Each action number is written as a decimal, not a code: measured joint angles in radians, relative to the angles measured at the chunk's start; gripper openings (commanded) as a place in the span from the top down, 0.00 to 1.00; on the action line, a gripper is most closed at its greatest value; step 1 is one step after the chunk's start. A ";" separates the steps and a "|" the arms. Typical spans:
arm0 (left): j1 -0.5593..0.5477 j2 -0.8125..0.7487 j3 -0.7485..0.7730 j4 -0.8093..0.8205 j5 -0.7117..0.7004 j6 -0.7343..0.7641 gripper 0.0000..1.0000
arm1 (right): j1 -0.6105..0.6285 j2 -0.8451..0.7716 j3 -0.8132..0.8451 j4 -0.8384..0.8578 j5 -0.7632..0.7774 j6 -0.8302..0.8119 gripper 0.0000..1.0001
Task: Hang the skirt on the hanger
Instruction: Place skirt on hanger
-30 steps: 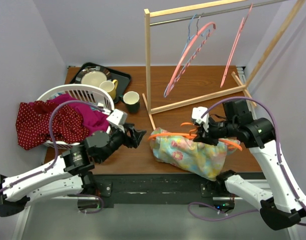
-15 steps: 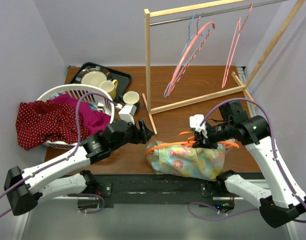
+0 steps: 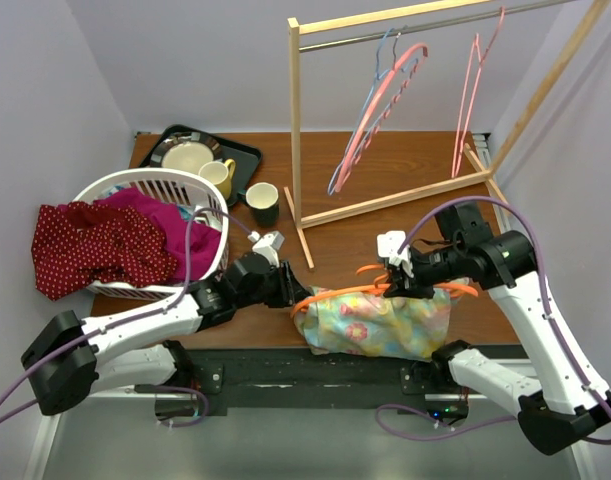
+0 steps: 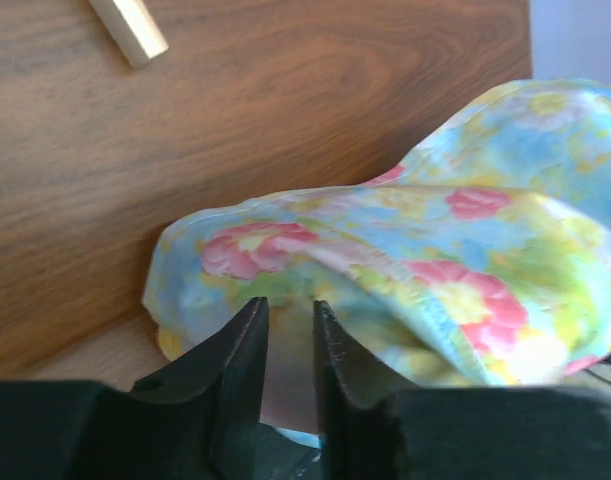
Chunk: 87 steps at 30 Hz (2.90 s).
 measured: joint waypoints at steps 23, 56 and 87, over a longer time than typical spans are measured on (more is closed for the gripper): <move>0.082 -0.288 0.186 -0.302 -0.280 0.265 0.35 | -0.005 -0.033 0.026 0.042 0.096 0.177 1.00; -0.525 0.164 0.271 0.351 -0.114 0.784 0.26 | -0.255 -0.177 0.033 0.220 0.542 0.831 1.00; -0.585 0.657 0.818 0.320 -0.420 0.914 1.00 | -0.303 -0.092 0.034 0.359 0.615 1.119 1.00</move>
